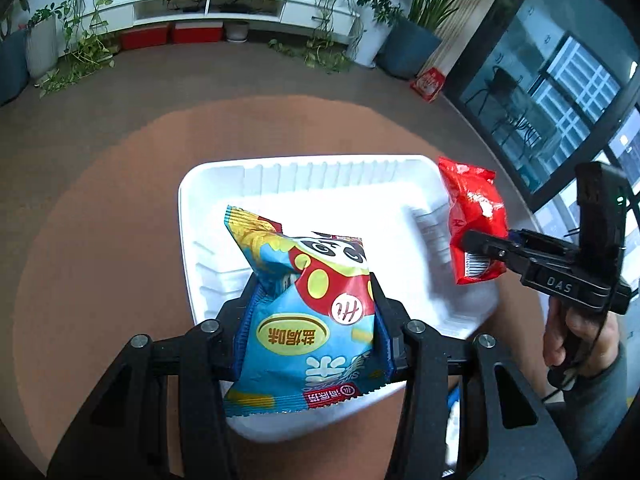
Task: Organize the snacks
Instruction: 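Carry both bags to the white tray and open both tools, then move both tools back to the pile and grasp the black bag with left tool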
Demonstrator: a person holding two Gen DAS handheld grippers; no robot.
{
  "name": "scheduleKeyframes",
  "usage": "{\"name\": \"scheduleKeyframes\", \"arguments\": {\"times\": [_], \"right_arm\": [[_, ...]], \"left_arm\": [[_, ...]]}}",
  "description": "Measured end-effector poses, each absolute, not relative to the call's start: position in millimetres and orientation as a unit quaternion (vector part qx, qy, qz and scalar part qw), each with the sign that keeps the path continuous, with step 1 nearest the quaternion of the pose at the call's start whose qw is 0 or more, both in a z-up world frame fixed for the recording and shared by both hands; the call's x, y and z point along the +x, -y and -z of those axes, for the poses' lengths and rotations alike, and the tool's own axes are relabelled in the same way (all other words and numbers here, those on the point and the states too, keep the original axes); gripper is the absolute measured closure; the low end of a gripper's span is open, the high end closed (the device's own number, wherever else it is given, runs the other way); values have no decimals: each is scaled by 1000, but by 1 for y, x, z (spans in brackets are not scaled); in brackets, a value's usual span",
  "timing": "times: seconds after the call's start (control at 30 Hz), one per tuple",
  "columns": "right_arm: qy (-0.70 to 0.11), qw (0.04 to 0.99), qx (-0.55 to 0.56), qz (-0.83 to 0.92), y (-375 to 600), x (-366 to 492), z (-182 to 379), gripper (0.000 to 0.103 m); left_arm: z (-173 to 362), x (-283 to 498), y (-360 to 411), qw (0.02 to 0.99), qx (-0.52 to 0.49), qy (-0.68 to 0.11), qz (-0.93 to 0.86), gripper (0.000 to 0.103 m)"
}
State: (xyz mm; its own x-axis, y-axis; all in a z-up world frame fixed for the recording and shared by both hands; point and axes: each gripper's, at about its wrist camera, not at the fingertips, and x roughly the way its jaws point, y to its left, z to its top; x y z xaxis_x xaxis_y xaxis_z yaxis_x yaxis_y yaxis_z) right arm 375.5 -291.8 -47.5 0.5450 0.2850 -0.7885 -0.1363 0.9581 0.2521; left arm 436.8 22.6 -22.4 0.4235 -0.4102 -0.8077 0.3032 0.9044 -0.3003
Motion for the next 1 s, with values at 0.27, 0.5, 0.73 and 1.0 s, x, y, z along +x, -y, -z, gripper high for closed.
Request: {"name": "scheduleKeyframes", "arguments": {"times": [0.27, 0.5, 0.73, 1.0], "right_arm": [[-480, 869, 38, -117, 275, 381, 69, 69], [-484, 868, 10, -110, 273, 383, 76, 67], [-480, 872, 0, -97, 269, 378, 77, 52], [-465, 880, 7, -99, 274, 369, 63, 36]], "left_arm": [[54, 448, 4, 832, -31, -515, 203, 58], [71, 455, 23, 834, -21, -517, 192, 56], [91, 462, 34, 837, -13, -516, 184, 51], [65, 443, 19, 850, -25, -495, 180, 34]]}}
